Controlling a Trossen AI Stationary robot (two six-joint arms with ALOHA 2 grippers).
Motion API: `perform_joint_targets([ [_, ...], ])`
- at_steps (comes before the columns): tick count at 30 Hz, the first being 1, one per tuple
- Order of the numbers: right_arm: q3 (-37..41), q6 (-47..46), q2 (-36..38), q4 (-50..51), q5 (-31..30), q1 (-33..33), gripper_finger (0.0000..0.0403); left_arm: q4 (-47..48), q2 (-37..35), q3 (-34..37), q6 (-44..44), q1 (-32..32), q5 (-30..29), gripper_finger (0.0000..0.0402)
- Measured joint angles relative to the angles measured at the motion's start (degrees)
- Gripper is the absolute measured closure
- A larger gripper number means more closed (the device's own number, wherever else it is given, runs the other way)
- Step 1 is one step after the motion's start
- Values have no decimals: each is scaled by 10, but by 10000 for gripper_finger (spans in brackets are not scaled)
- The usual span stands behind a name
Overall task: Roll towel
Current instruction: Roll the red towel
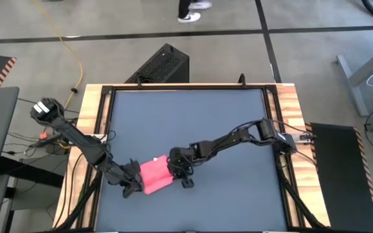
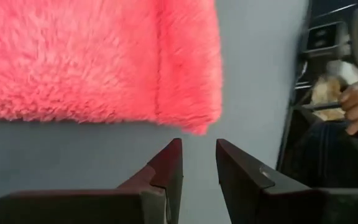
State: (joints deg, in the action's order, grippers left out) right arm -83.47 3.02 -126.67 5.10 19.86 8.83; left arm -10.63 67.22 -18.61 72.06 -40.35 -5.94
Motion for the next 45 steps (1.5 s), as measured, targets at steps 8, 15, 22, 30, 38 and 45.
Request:
perform_joint_targets([
  [8,-14,-131,-1,43,82,-22,364,-4,-55,-5,-182,-16,-134,317],
  [15,-14,-266,-2,36,111,-36,362,-1,36,-76,-393,-20,-186,317],
  [22,-14,-315,-2,31,118,-40,361,137,143,-172,-437,-20,-194,317],
  [30,-14,-332,-2,24,132,-42,360,219,204,-224,-407,-20,-193,317],
  [38,-14,-339,-2,16,132,-42,335,236,229,-224,-360,-20,-187,317],
  [45,-14,-368,-2,13,132,-47,303,237,229,-224,-358,-20,-187,317],
])
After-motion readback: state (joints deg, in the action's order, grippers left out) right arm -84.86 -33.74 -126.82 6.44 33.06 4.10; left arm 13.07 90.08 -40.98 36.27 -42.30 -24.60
